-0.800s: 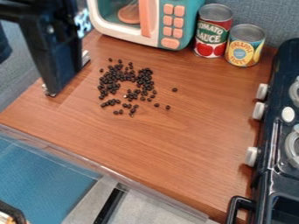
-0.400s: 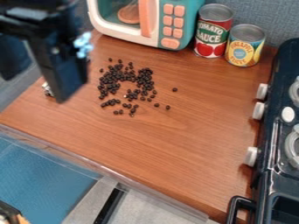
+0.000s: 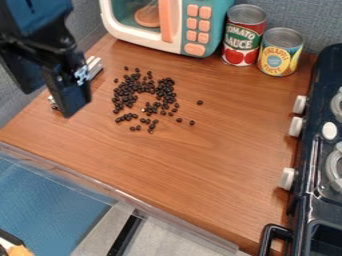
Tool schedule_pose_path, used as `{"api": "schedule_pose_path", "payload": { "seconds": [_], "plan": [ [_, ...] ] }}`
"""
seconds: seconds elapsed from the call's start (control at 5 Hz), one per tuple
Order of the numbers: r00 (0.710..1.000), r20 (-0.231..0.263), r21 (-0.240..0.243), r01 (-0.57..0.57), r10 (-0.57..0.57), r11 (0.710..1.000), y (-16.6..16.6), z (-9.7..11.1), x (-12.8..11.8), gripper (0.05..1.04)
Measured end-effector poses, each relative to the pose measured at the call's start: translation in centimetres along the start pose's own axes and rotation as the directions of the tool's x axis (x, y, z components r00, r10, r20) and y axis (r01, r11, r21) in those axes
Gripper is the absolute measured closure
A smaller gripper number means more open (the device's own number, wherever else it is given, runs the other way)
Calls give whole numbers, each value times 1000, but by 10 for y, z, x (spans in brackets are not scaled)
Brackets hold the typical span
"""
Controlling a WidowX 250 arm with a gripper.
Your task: Sweep into pile
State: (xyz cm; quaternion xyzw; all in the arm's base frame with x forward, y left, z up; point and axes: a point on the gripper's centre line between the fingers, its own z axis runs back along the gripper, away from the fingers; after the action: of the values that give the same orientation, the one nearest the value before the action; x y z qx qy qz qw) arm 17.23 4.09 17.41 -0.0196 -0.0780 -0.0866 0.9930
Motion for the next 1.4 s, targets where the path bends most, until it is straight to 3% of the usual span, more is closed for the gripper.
{"api": "schedule_pose_path", "payload": {
  "seconds": [0.2,0.6,1.2,1.4],
  "plan": [
    [999,-36,71,16,-14,997,32,-26,13,83],
    [998,17,169,-63,61,983,75,-59,42,83],
    [990,14,186,-142,142,972,143,-76,91,83],
    [986,-15,181,-160,166,970,154,-93,98,83]
  ]
}}
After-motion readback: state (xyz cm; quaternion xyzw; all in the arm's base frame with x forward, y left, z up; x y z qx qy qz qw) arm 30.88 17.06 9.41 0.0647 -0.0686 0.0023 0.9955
